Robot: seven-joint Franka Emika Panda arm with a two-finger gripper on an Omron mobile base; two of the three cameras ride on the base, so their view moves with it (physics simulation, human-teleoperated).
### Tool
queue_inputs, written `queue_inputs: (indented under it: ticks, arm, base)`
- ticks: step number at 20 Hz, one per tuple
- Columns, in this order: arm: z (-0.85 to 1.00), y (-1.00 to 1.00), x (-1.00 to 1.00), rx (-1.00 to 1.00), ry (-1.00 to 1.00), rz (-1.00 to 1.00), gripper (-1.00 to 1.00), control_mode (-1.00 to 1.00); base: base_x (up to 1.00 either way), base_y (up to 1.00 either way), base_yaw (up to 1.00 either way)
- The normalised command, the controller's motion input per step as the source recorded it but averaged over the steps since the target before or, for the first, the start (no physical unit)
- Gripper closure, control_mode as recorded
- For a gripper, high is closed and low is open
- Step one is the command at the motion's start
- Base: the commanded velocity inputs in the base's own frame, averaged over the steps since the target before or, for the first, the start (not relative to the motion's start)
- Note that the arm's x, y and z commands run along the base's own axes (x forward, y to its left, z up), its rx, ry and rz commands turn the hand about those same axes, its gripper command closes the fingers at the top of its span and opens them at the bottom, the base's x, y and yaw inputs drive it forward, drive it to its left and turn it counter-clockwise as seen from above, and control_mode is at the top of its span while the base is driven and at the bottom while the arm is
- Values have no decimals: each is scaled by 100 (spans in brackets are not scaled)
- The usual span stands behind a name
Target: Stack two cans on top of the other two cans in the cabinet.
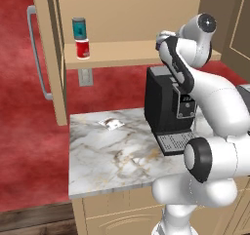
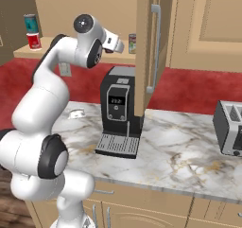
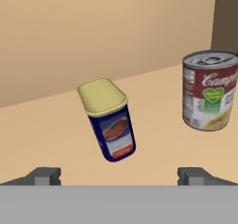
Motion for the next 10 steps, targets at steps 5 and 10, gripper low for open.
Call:
queue_inputs:
  ticks: [5, 10]
  arm:
    - [-4, 0, 25, -2, 0, 0, -100, -100]
    - [-3, 1, 18, 0, 0, 2, -100, -100]
  base:
    - [0, 0, 0]
    - [0, 0, 0]
